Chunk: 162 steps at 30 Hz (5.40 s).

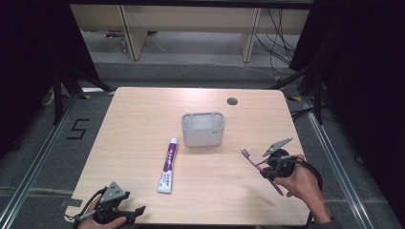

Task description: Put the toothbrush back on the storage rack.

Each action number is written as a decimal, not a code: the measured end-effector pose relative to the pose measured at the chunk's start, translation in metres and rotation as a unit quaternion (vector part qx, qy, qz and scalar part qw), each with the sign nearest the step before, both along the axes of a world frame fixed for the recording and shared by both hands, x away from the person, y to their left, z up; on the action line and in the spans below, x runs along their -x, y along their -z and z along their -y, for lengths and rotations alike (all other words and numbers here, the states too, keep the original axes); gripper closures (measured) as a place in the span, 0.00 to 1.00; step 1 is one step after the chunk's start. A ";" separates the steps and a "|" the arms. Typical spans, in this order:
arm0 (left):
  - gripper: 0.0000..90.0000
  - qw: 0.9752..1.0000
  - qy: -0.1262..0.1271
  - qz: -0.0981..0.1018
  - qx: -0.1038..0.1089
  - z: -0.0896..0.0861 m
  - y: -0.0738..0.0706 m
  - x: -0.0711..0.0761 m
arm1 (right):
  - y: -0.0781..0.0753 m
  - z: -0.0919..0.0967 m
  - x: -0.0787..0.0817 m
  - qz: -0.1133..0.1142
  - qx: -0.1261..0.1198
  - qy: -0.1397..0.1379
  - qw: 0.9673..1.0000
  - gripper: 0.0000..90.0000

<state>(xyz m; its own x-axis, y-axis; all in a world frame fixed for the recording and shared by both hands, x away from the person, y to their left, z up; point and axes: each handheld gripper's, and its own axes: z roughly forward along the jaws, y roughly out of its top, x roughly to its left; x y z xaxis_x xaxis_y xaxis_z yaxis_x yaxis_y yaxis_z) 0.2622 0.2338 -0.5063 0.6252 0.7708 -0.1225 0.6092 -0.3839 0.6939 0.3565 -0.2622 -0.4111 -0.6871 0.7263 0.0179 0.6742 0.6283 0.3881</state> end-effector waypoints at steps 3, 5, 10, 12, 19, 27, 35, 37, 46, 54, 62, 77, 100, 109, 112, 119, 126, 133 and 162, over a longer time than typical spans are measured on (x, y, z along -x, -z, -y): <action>0.22 1.000 0.000 0.000 0.000 0.000 0.000 0.000 | -0.002 0.001 -0.005 0.013 -0.024 0.006 1.000 0.93; 0.22 1.000 -0.004 -0.002 0.002 0.000 0.000 0.001 | -0.004 0.003 -0.009 0.029 -0.040 -0.002 0.999 0.93; 0.22 1.000 -0.004 -0.001 0.003 0.000 0.000 0.001 | -0.006 0.003 -0.018 0.052 -0.074 0.008 0.996 0.93; 0.22 1.000 -0.004 -0.001 0.003 0.000 0.000 0.001 | -0.006 0.002 -0.021 0.057 -0.096 0.019 0.994 0.93; 0.22 1.000 -0.003 0.000 -0.002 -0.001 -0.001 0.000 | -0.014 0.000 -0.037 0.097 -0.148 0.022 0.984 0.93; 0.22 1.000 -0.002 0.001 -0.002 -0.001 -0.001 0.000 | -0.023 -0.008 -0.052 0.124 -0.200 0.038 0.971 0.93; 0.22 1.000 -0.007 0.004 0.000 -0.001 0.000 0.000 | -0.034 -0.021 -0.073 0.161 -0.239 0.041 0.957 0.93; 0.22 1.000 -0.007 0.004 0.002 0.000 0.000 0.000 | -0.035 -0.025 -0.078 0.161 -0.249 0.044 0.954 0.93; 0.22 1.000 -0.002 0.002 0.005 0.000 -0.001 0.001 | -0.043 -0.045 -0.103 0.187 -0.284 0.050 0.939 0.93; 0.22 1.000 -0.001 0.003 0.005 -0.001 -0.001 0.000 | -0.048 -0.058 -0.119 0.188 -0.301 0.065 0.933 0.93; 0.22 1.000 0.000 0.003 0.006 -0.001 -0.001 0.000 | -0.051 -0.073 -0.133 0.197 -0.310 0.087 0.926 0.93; 0.22 1.000 0.000 0.005 0.006 -0.001 -0.002 0.001 | -0.040 -0.090 -0.156 0.208 -0.316 0.109 0.919 0.93; 0.22 1.000 -0.003 0.007 0.010 0.000 -0.002 0.002 | -0.007 -0.101 -0.163 0.203 -0.307 0.128 0.921 0.93; 0.22 1.000 -0.005 0.005 0.010 0.000 -0.002 0.002 | 0.006 -0.099 -0.162 0.203 -0.304 0.129 0.922 0.92; 0.22 1.000 -0.002 0.004 0.010 0.000 -0.002 0.002 | 0.010 -0.099 -0.161 0.201 -0.305 0.128 0.922 0.92; 0.22 1.000 -0.004 0.004 0.009 0.000 -0.002 0.002 | 0.017 -0.100 -0.159 0.200 -0.301 0.124 0.924 0.92; 0.22 1.000 -0.001 0.004 0.011 0.000 -0.002 0.002 | 0.022 -0.096 -0.159 0.203 -0.302 0.128 0.923 0.91; 0.22 1.000 -0.002 0.005 0.009 0.000 -0.002 0.002 | 0.021 -0.094 -0.159 0.199 -0.301 0.135 0.923 0.89; 0.22 1.000 -0.003 0.003 0.010 0.000 -0.002 0.002 | 0.009 -0.065 -0.114 0.202 -0.258 0.130 0.936 0.36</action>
